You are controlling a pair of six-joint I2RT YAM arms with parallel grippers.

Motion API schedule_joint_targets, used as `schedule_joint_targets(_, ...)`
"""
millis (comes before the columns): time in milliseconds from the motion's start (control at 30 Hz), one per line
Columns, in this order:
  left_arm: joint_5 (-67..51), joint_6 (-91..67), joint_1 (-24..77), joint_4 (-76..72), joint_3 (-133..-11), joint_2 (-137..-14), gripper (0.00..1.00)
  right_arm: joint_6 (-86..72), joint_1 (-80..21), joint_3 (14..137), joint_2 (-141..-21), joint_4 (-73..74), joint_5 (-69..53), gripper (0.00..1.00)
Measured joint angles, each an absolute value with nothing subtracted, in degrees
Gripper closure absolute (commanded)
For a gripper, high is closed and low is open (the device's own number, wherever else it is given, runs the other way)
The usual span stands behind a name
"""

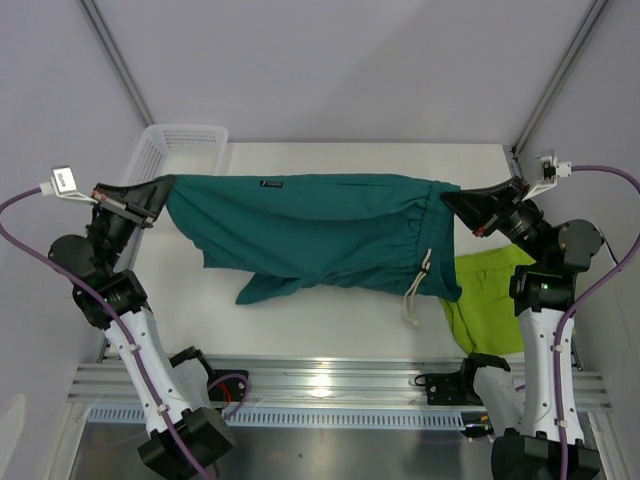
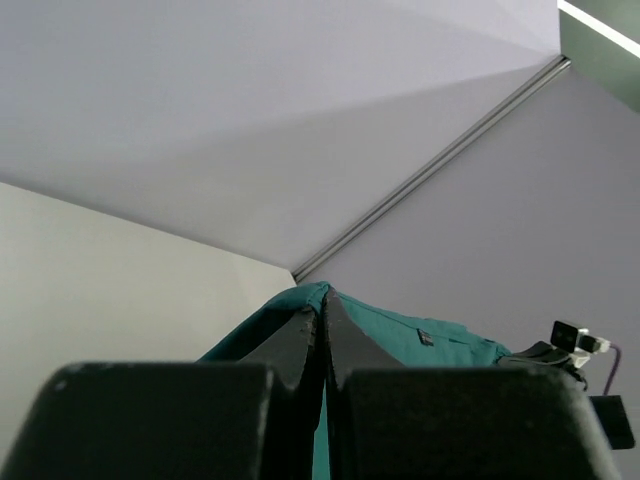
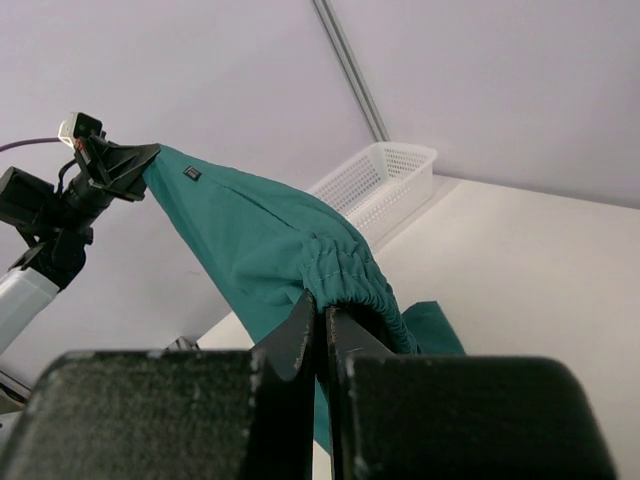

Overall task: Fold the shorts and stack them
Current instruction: Flatten the shorts out

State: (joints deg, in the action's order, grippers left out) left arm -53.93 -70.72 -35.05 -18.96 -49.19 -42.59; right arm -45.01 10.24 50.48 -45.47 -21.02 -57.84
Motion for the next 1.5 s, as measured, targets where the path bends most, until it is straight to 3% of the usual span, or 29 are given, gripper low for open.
schedule_joint_targets(300,-57.3,-83.2,-39.8,-31.4,-50.2,-45.6,1.00,-47.0,10.2,51.9,-44.1,-24.0,-57.3,1.00)
schedule_joint_targets(767,-56.8,-101.6,-44.8,-49.2,-61.8,-47.0,1.00,-45.7,10.3,60.9,-32.1,-20.1,-53.0,1.00)
schedule_joint_targets(1133,-53.5,-101.6,-45.2,-50.3,-72.8,-42.3,1.00,-37.0,4.0,70.7,-24.2,-8.0,-45.8,1.00)
schedule_joint_targets(1333,-53.2,-100.0,-45.2,-49.2,-77.4,-45.7,1.00,-33.6,-3.9,70.8,-29.7,-5.6,-42.5,1.00)
schedule_joint_targets(1500,-53.4,-91.7,-44.6,-34.3,-81.5,-48.3,1.00,-33.9,-5.5,70.5,-36.9,-5.5,-41.6,1.00)
